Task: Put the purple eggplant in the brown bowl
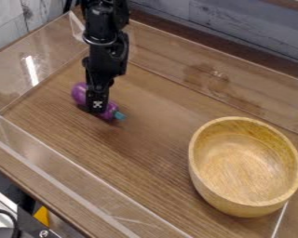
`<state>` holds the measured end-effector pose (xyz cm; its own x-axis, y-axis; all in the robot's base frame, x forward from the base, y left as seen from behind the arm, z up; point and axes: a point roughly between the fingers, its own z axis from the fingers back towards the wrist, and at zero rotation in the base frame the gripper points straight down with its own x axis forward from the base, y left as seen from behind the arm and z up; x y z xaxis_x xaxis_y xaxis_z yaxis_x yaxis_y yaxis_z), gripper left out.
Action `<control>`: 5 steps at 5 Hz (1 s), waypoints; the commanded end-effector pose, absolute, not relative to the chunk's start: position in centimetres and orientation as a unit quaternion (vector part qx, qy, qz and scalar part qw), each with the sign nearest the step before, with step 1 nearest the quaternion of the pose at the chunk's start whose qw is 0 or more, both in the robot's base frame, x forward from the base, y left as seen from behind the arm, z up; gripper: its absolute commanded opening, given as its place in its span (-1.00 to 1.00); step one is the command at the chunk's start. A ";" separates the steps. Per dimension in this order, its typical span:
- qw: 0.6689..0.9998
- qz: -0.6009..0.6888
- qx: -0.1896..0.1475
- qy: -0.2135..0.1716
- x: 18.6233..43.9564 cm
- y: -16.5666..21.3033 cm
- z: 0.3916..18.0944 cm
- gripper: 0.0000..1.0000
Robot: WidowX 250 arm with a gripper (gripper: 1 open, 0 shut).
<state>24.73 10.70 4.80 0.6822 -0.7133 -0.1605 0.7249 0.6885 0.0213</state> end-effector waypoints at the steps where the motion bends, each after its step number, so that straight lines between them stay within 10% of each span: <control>1: 0.921 -0.382 0.048 0.059 25.0 11.1 5.4 -1.00; 3: 0.931 -0.359 0.044 0.054 25.7 11.1 7.8 -1.00; 4: 0.931 -0.359 0.045 0.051 25.6 11.2 7.7 1.00; 5: 0.927 -0.368 0.046 0.052 25.3 11.5 7.4 1.00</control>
